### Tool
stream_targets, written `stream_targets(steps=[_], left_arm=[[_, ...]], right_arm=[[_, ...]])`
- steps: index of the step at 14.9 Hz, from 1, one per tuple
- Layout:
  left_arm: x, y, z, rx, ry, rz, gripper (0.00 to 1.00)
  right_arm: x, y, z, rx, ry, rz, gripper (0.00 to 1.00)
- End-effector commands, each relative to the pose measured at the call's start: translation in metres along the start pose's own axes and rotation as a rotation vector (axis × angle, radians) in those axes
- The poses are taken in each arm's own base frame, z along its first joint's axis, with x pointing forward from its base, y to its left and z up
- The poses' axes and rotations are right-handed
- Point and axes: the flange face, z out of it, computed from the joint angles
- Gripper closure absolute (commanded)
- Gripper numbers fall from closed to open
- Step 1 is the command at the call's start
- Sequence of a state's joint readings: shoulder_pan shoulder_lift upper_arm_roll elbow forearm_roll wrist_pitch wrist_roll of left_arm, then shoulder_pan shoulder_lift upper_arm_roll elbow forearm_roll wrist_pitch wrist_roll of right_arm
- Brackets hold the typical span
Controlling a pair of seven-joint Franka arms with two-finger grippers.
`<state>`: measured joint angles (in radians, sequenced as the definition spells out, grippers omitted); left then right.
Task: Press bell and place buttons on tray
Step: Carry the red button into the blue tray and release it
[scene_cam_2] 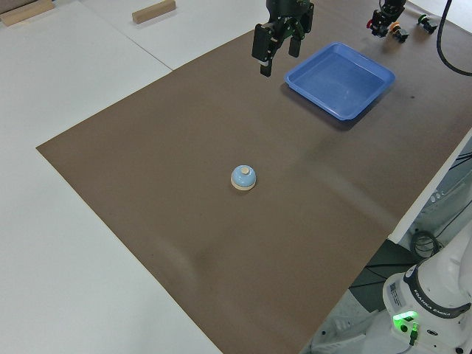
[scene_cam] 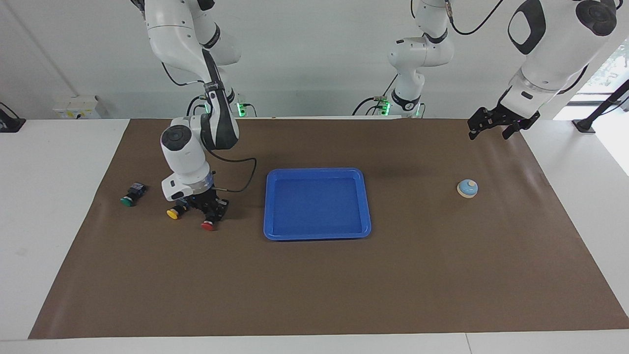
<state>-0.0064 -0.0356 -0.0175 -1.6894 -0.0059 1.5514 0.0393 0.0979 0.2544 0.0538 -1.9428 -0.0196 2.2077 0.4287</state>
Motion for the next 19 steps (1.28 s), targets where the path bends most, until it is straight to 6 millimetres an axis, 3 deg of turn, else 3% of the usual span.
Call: stream_targets(steps=[1, 3, 4, 6, 9, 15, 17, 18, 19], left_arm=[[-0.006, -0.001, -0.003, 0.015, -0.008, -0.013, 0.0], [-0.006, -0.001, -0.003, 0.015, -0.009, -0.011, 0.0], [-0.006, -0.001, -0.003, 0.015, -0.008, -0.013, 0.0], [-0.006, -0.001, -0.003, 0.015, -0.009, -0.011, 0.0], [-0.006, -0.001, -0.003, 0.015, -0.008, -0.011, 0.0], [-0.006, -0.001, -0.003, 0.015, -0.008, -0.011, 0.0], [-0.006, -0.001, -0.003, 0.015, -0.009, -0.011, 0.0], [-0.006, -0.001, -0.003, 0.015, -0.008, -0.013, 0.0], [-0.006, -0.001, -0.003, 0.015, -0.008, -0.011, 0.0]], right_arm=[[-0.006, -0.054, -0.037, 0.002, -0.011, -0.021, 1.0], [-0.028, -0.097, -0.041, 0.019, -0.014, -0.077, 1.0], [-0.034, -0.108, -0.041, 0.037, -0.015, -0.085, 1.0], [-0.055, -0.144, -0.029, 0.047, -0.017, -0.143, 1.0], [-0.068, -0.173, 0.005, 0.061, 0.0, -0.186, 1.0], [-0.085, -0.169, 0.049, 0.074, 0.027, -0.211, 1.0], [-0.094, -0.175, 0.051, 0.073, 0.022, -0.213, 1.0], [-0.094, -0.175, 0.052, 0.071, 0.021, -0.214, 0.56], [-0.093, -0.174, 0.052, 0.071, 0.019, -0.21, 0.01]])
